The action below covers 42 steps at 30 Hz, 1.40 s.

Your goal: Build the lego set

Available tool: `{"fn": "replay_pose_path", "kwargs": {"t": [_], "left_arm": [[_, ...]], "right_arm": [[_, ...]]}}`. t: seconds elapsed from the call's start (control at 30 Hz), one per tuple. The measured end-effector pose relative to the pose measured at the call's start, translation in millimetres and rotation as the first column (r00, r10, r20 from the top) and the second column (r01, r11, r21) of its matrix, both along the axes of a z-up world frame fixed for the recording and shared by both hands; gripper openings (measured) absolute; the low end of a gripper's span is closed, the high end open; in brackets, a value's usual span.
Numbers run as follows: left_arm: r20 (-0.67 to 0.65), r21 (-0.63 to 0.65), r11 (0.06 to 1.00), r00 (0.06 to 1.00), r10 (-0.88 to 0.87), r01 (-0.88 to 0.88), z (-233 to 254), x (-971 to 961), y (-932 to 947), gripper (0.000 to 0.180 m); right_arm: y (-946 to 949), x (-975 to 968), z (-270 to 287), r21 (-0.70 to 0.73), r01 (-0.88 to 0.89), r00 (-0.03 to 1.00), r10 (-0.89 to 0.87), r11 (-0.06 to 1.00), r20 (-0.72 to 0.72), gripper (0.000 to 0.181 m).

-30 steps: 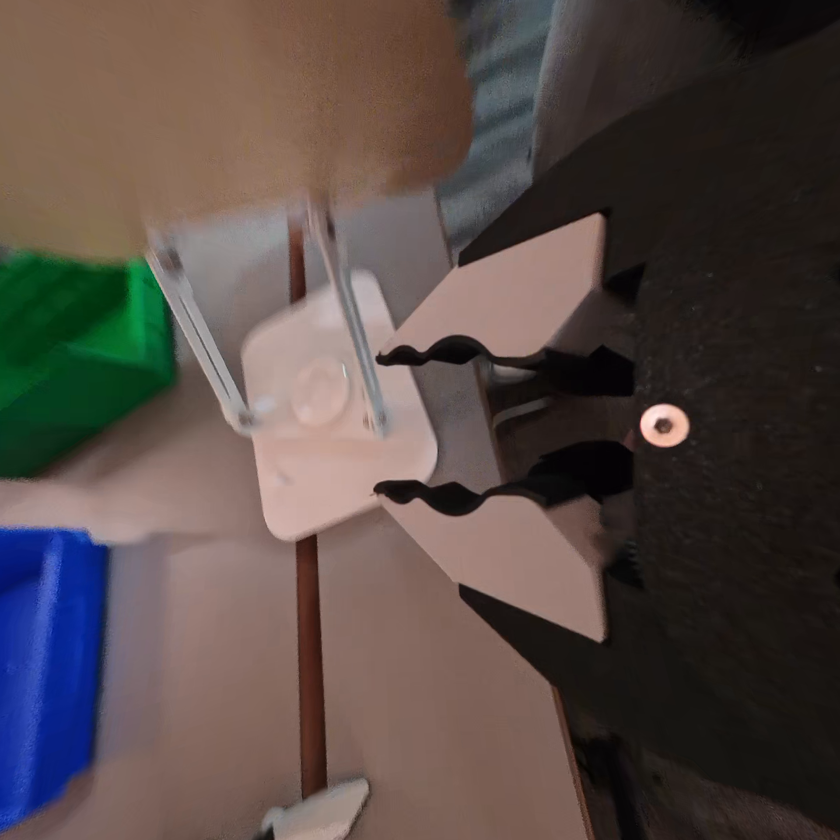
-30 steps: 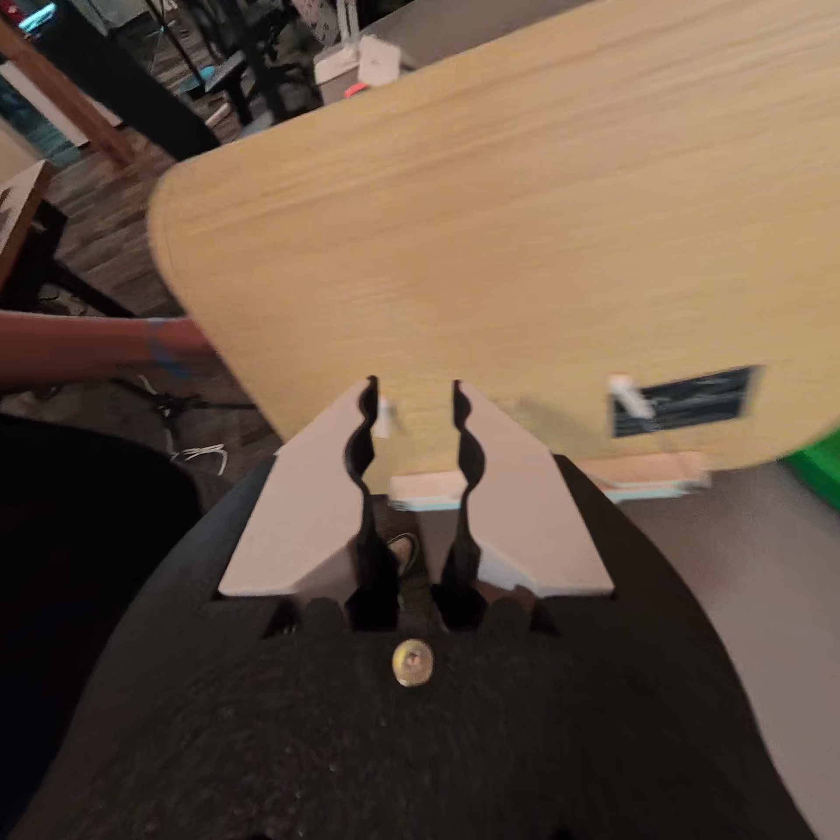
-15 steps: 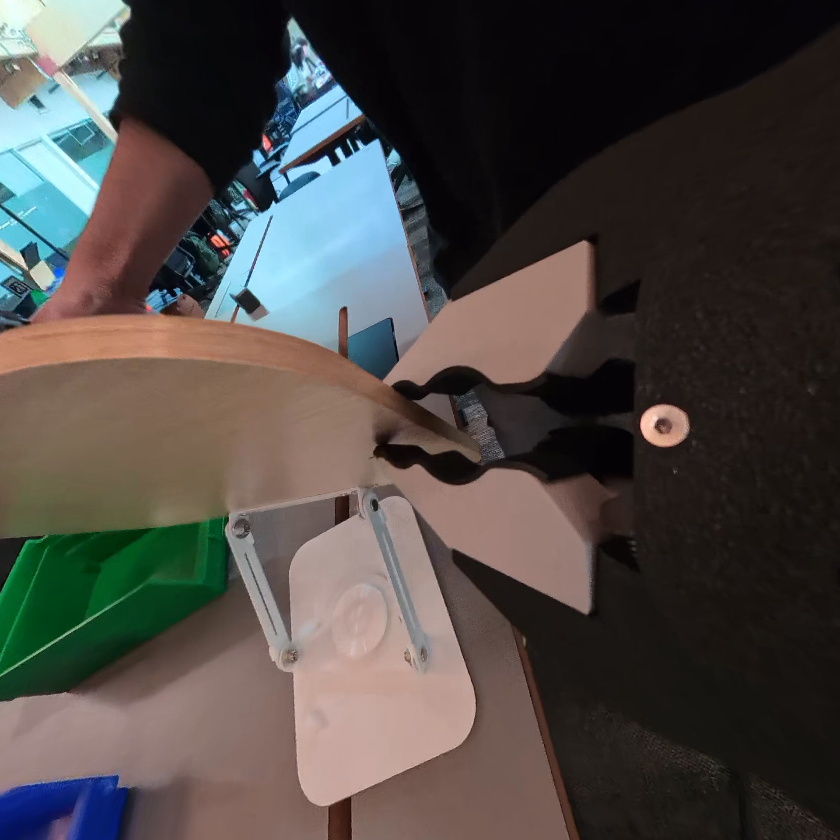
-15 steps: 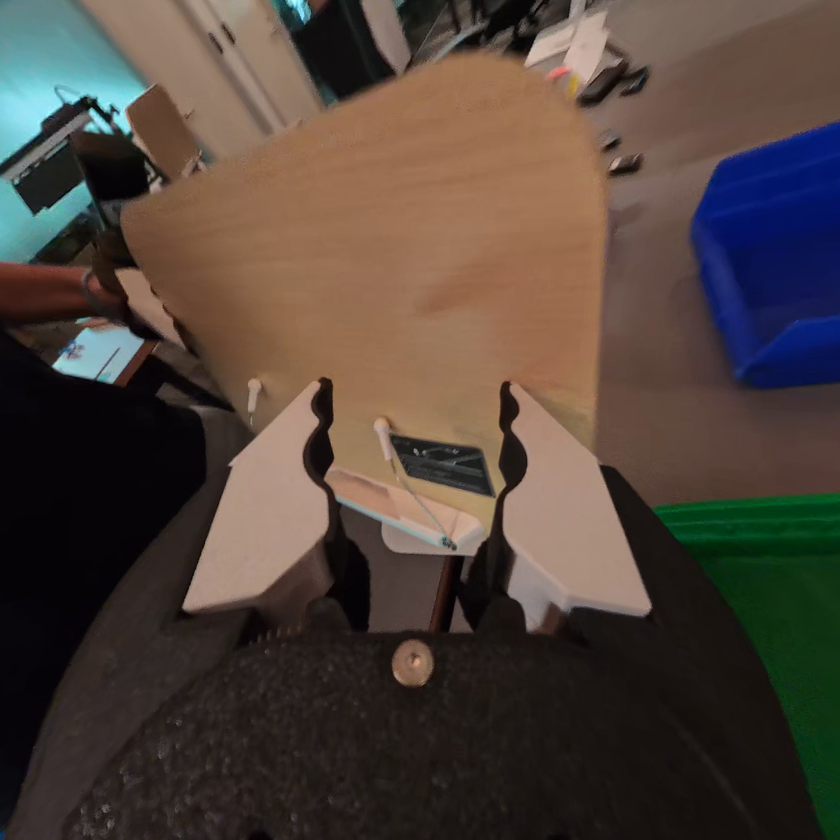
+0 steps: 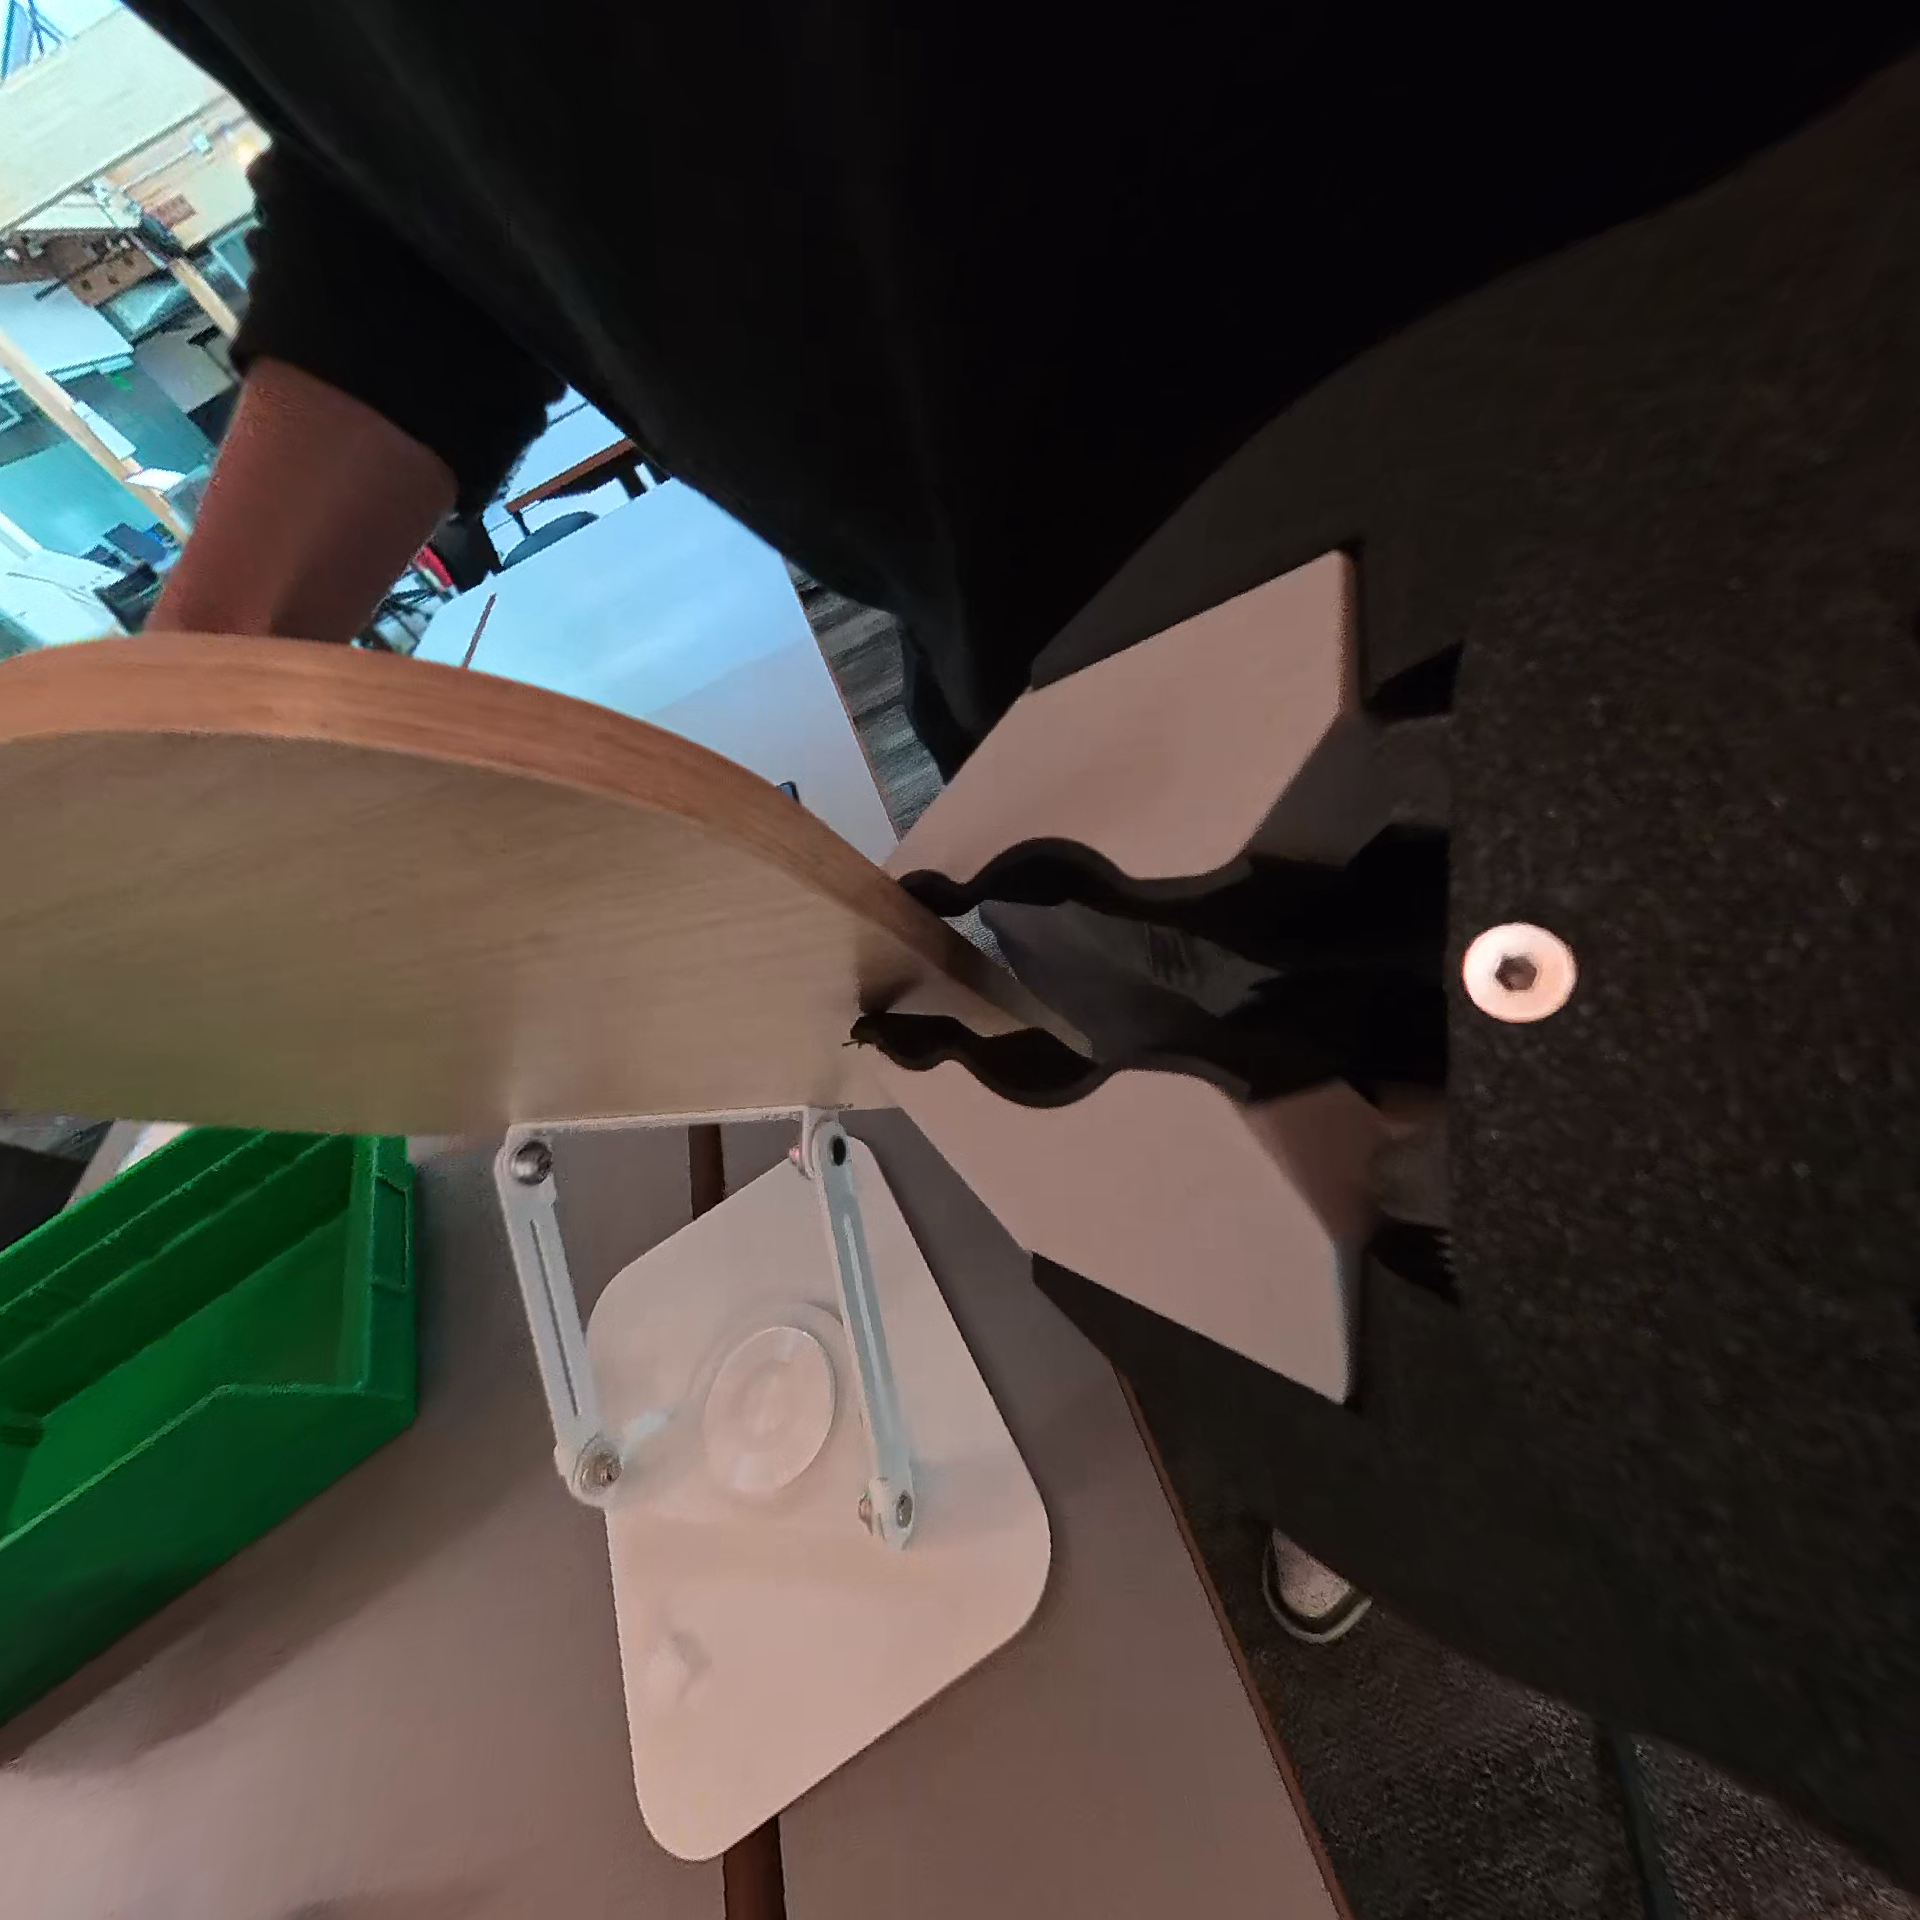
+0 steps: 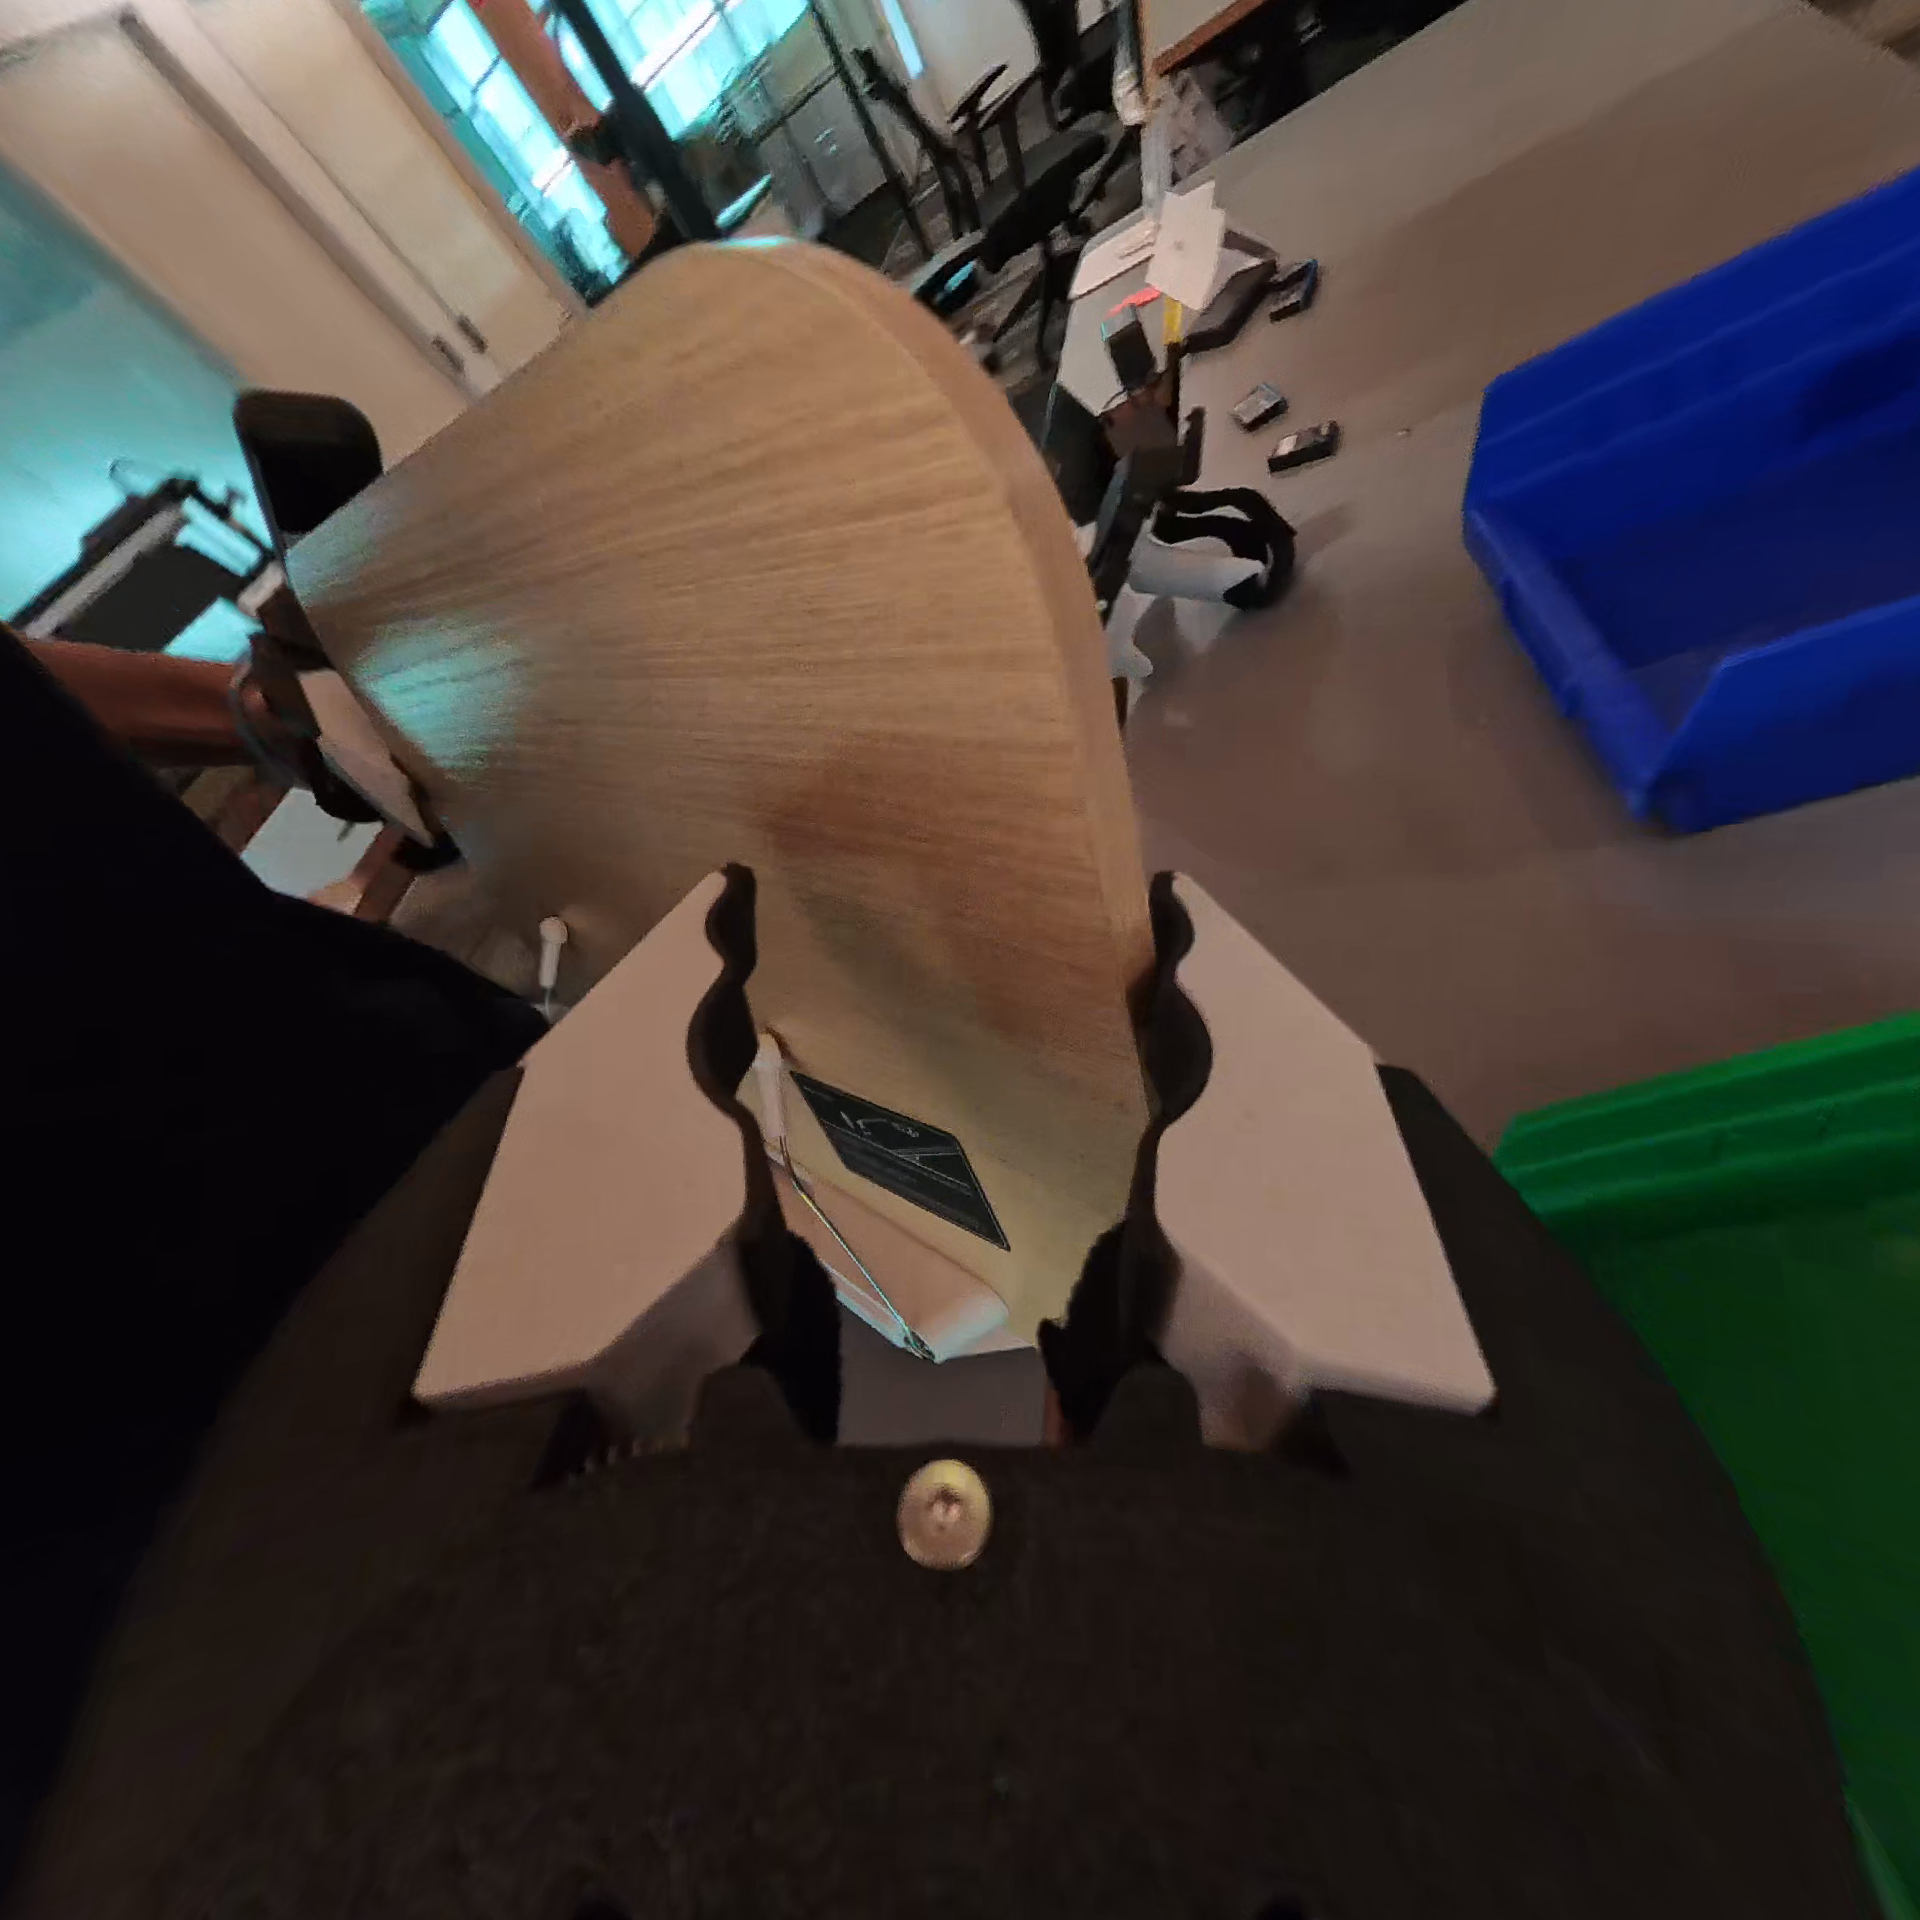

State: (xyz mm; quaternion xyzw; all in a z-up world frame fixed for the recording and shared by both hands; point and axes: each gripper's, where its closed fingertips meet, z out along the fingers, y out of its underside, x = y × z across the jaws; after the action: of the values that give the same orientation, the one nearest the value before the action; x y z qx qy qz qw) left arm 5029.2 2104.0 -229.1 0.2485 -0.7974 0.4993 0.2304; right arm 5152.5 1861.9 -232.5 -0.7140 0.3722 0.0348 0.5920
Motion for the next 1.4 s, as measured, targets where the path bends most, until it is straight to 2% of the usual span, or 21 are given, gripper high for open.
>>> {"fn": "replay_pose_path", "kwargs": {"t": [0.13, 0.37, 0.63, 0.77, 0.93, 1.03, 1.07, 1.13, 1.2, 1.23, 1.3, 1.37, 1.4], "left_arm": [[-0.023, 0.01, 1.0, 0.999, -0.025, 0.025, 1, 23, 12, 0.015], [-0.022, 0.009, 0.999, 0.999, -0.039, 0.039, 3, 71, 17, 0.013], [-0.022, -0.009, 1.0, 1.0, 0.014, -0.014, 7, 130, 7, 0.027], [-0.01, -0.016, 1.0, 1.0, -0.024, 0.023, 7, 146, 1, 0.03], [-0.024, -0.016, 0.995, 0.995, -0.1, 0.099, 6, 147, 0, 0.03], [-0.025, -0.042, 0.995, 0.995, -0.092, 0.091, 9, 148, 4, 0.033], [-0.023, -0.05, 0.996, 0.997, -0.078, 0.077, 10, 150, 6, 0.034], [-0.019, -0.039, 0.998, 0.998, -0.058, 0.057, 8, 152, 13, 0.034], [-0.028, -0.014, 0.998, 0.998, -0.058, 0.058, 5, 149, 17, 0.033], [-0.032, -0.005, 0.998, 0.998, -0.062, 0.062, 5, 148, 17, 0.033], [-0.007, 0.021, 0.998, 0.998, -0.058, 0.058, 6, 147, 16, 0.035], [0.023, 0.046, 0.997, 0.998, -0.066, 0.065, 6, 147, 14, 0.035], [0.029, 0.052, 0.997, 0.997, -0.067, 0.065, 6, 147, 13, 0.033]], "right_arm": [[-8, -20, -2, -0.002, 0.121, 0.992, -0.121, 0.993, -0.04, 0.065], [-4, -62, 1, 0.071, 0.288, 0.948, -0.274, 0.955, -0.163, 0.063], [20, -115, 4, 0.131, 0.402, 0.898, -0.362, 0.906, -0.251, 0.061], [29, -127, 4, 0.164, 0.436, 0.884, -0.387, 0.885, -0.264, 0.056], [28, -132, 1, 0.145, 0.415, 0.9, -0.381, 0.898, -0.214, 0.055], [8, -132, -11, 0.154, 0.486, 0.87, -0.459, 0.86, -0.182, 0.052], [1, -133, -22, 0.138, 0.518, 0.852, -0.496, 0.844, -0.164, 0.055], [-8, -125, -37, 0.196, 0.595, 0.803, -0.585, 0.779, -0.112, 0.089], [-10, -122, -42, 0.301, 0.621, 0.776, -0.622, 0.723, -0.106, 0.101], [-5, -124, -40, 0.353, 0.599, 0.792, -0.598, 0.718, -0.126, 0.093], [3, -126, -26, 0.43, 0.552, 0.812, -0.578, 0.714, -0.082, 0.065], [1, -132, -27, 0.455, 0.547, 0.81, -0.581, 0.703, -0.076, 0.061], [-6, -135, -32, 0.456, 0.558, 0.801, -0.593, 0.693, -0.079, 0.065]]}}
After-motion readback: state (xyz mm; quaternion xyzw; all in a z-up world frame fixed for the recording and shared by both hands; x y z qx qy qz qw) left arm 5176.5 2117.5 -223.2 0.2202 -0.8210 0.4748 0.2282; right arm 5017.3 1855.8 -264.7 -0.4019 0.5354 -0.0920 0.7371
